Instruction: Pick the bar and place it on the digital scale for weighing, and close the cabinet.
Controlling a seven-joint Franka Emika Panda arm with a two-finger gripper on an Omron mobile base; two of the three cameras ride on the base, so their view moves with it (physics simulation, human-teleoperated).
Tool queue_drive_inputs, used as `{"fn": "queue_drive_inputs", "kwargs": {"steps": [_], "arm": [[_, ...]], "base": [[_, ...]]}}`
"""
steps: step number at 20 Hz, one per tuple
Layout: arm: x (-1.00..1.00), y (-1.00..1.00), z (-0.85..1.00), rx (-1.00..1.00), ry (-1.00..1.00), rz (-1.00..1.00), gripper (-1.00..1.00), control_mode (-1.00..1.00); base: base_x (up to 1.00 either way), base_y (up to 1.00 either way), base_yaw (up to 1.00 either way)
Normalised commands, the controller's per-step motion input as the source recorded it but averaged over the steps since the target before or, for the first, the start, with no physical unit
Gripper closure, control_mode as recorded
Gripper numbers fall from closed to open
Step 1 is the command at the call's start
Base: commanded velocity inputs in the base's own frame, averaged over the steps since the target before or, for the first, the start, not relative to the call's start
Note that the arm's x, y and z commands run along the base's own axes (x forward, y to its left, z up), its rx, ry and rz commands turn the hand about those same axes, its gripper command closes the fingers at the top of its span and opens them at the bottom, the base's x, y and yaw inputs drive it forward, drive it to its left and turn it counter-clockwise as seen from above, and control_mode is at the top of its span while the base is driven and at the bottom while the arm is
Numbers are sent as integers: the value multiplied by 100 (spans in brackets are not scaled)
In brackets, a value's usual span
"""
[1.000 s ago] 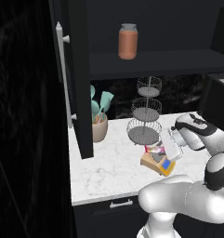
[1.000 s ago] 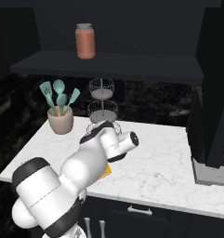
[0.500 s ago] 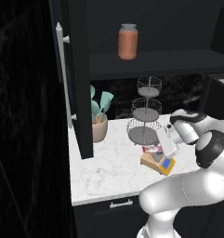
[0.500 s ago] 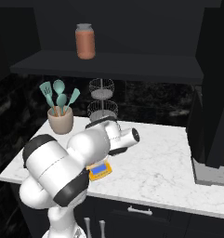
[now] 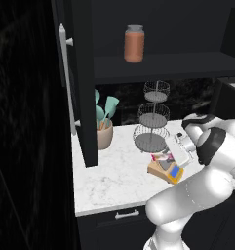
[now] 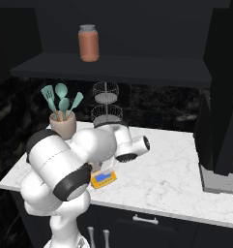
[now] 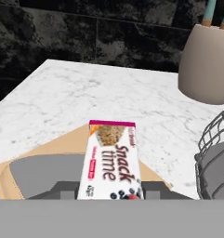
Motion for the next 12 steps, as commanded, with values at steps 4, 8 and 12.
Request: {"fn": "queue_drive_inputs", "kwargs": {"steps": [4, 8, 12], "arm": [[-34, 27, -18, -1, -9, 0, 100, -100], [-18, 28, -11, -1, -11, 0, 100, -100], [-22, 26, -8, 0, -8, 0, 100, -100]], "base": [[0, 0, 0], [0, 0, 0], [0, 0, 0]]}}
